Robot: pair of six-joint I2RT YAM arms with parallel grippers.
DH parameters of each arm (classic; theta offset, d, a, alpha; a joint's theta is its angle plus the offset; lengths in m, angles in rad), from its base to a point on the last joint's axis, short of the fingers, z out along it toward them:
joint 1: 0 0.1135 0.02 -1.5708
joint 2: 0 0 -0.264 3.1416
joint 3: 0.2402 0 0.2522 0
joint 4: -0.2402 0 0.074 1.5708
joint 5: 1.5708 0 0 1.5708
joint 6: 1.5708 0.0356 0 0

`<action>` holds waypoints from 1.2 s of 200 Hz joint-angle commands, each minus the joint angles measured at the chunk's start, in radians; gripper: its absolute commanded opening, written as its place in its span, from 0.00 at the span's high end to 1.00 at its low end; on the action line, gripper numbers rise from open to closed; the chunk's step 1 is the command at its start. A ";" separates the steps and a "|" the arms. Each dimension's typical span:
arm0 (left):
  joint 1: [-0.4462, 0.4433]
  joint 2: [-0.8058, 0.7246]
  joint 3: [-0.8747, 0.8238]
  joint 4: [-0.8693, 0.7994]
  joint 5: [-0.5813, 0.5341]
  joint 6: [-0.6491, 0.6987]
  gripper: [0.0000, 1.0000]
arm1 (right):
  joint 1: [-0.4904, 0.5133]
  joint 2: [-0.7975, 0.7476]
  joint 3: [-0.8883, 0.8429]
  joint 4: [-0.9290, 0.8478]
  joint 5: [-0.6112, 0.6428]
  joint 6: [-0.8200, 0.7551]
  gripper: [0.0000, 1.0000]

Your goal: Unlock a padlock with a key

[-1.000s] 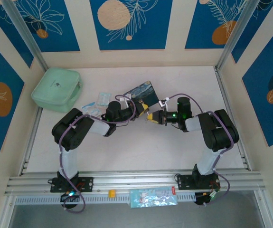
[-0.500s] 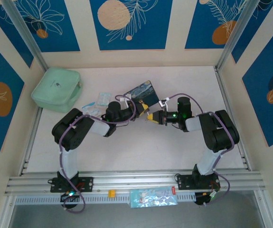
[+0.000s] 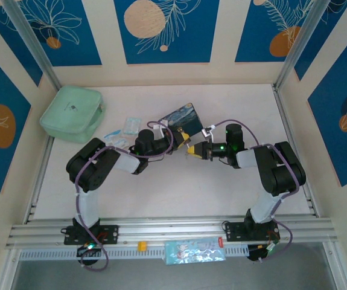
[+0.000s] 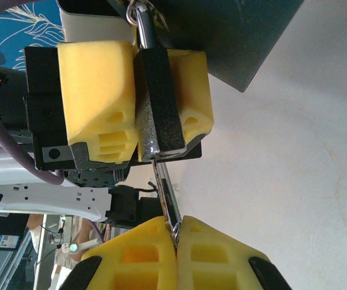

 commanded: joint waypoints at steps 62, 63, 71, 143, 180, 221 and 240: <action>-0.041 -0.028 -0.018 0.129 0.150 0.027 1.00 | -0.020 -0.011 0.073 -0.035 0.065 0.006 1.00; -0.041 -0.028 -0.018 0.130 0.151 0.026 1.00 | -0.020 -0.011 0.073 -0.037 0.066 0.006 1.00; -0.042 -0.028 -0.019 0.137 0.160 0.023 1.00 | -0.022 -0.012 0.076 -0.048 0.073 0.002 1.00; -0.043 -0.026 -0.031 0.172 0.146 0.001 1.00 | -0.056 -0.085 0.036 -0.121 0.235 0.027 1.00; -0.043 0.003 -0.008 0.211 0.132 -0.040 1.00 | -0.058 -0.111 0.018 -0.116 0.298 0.040 1.00; -0.042 -0.001 0.007 0.215 0.123 -0.059 1.00 | -0.058 -0.109 -0.006 -0.096 0.352 0.048 1.00; -0.043 -0.006 0.007 0.213 0.120 -0.064 1.00 | -0.055 -0.112 -0.015 -0.088 0.386 0.047 1.00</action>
